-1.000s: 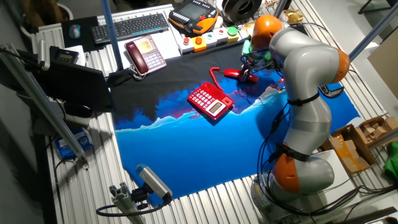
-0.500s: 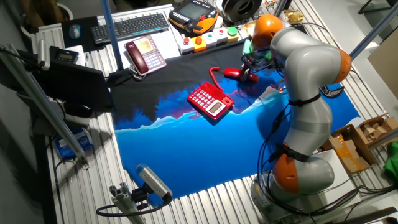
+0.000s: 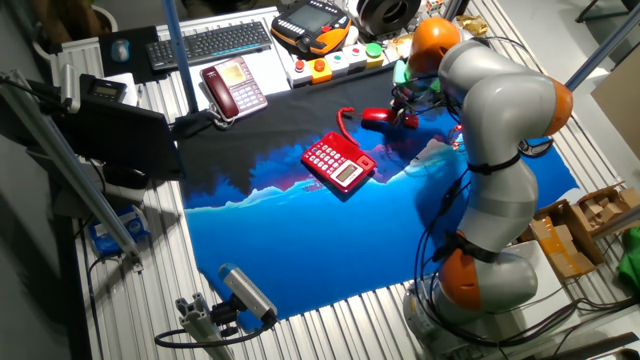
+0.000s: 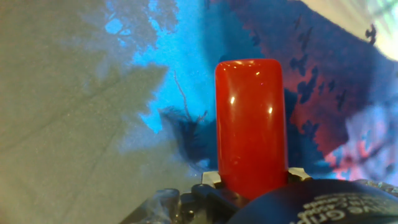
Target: Place the handset of the telephone on the corresponding phone cradle
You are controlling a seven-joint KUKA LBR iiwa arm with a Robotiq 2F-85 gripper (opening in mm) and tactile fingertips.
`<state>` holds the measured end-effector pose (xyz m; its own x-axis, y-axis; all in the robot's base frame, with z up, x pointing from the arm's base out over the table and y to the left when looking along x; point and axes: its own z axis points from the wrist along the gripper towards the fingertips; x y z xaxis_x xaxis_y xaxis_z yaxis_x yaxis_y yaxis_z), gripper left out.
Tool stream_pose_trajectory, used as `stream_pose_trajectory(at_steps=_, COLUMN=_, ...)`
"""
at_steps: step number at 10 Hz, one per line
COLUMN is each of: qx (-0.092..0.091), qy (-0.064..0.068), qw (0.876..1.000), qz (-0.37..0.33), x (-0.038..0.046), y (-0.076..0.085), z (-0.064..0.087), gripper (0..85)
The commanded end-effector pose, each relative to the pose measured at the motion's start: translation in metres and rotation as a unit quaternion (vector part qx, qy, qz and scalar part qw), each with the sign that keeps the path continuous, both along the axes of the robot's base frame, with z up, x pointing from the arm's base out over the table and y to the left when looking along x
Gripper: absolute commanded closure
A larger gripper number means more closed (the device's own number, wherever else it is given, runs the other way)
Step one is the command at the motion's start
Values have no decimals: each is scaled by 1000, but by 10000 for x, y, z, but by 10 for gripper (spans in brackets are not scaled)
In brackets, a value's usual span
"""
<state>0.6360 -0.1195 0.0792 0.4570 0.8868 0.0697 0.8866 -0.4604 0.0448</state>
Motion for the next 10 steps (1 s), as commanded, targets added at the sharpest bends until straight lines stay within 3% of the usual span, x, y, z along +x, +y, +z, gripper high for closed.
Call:
stream_pose_trajectory(at_steps=1, qx=1, qy=-1, qw=1000, qz=-2, x=-4, y=11, z=11, gripper=843)
stream_pose_trajectory(at_steps=4, qx=9, qy=10, qw=999, qz=-43, x=-32, y=158, z=95, gripper=843)
stream_pose_trajectory(at_steps=10, qx=2, qy=9, qw=997, qz=-71, x=-214, y=456, z=206, gripper=843)
